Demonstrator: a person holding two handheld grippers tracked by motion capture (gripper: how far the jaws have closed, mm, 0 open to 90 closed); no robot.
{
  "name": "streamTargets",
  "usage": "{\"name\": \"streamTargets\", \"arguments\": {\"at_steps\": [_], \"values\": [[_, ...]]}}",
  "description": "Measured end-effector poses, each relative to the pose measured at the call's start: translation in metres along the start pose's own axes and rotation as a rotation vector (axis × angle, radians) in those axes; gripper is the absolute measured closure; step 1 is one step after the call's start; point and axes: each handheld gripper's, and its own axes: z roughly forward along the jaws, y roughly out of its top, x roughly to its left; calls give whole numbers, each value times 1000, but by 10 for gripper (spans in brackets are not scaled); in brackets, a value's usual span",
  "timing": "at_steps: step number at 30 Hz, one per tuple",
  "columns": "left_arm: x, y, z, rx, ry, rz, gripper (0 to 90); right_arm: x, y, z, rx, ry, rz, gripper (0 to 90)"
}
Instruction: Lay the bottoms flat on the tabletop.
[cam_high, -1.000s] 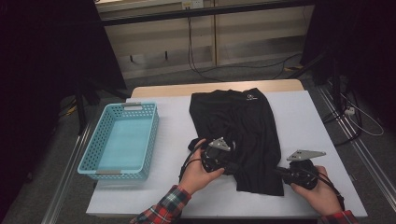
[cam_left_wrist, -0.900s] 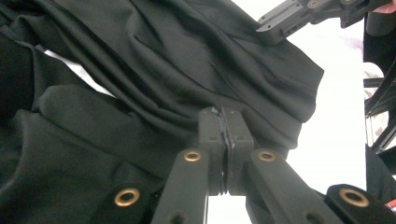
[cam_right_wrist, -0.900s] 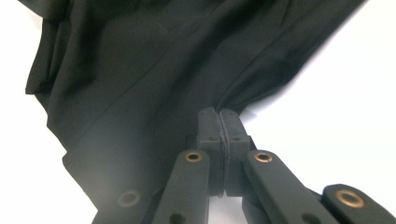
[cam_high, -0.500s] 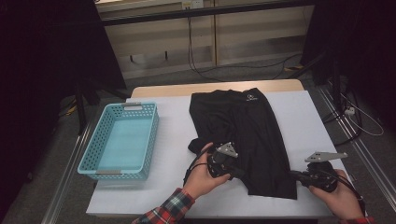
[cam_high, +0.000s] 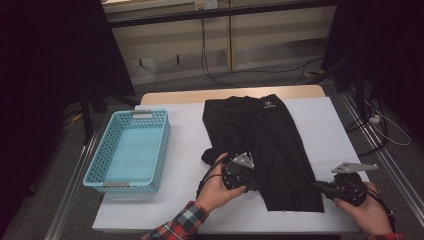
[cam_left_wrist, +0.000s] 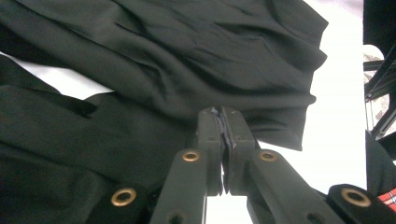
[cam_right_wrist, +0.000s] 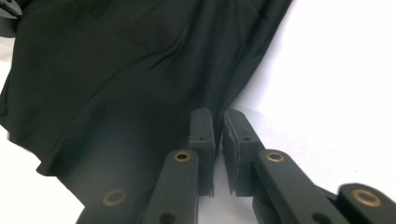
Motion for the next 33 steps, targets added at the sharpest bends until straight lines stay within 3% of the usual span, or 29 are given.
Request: {"name": "streamTargets", "arguments": {"at_steps": [7, 9, 12, 14, 17, 20, 22, 26, 27, 30, 33], "values": [[2, -2, -3, 11, -3, -3, 896, -1, -2, 2, 5, 2, 8, 866], [0, -1, -5, -15, -13, -11, 887, -1, -1, 1, 8, 0, 6, 900], [-3, 2, -5, -68, -46, -23, 785, -3, -1, 0, 16, -4, 7, 900], [-6, 3, -1, -83, -39, -2, 700, -4, -1, -2, 26, -15, 9, 900], [-10, 2, 8, -36, -53, 45, 676, -6, -1, -2, 29, -32, 17, 900], [-16, 0, 18, -10, -71, 55, 670, -8, 0, -5, 23, -42, 22, 900], [-19, -1, 23, 7, -80, 58, 684, -10, -1, -7, 3, -25, 37, 900], [-25, -2, 29, -11, -84, 77, 697, -11, -4, -6, 12, -22, 39, 900], [-25, -2, 29, -2, -81, 97, 740, -11, -5, -6, 14, -24, 38, 900], [-28, -1, 30, 21, -73, 101, 886, -12, -6, -7, 4, -20, 44, 900], [-30, 2, 29, 47, -70, 111, 900, -13, -6, -8, -1, -18, 51, 900]]}}
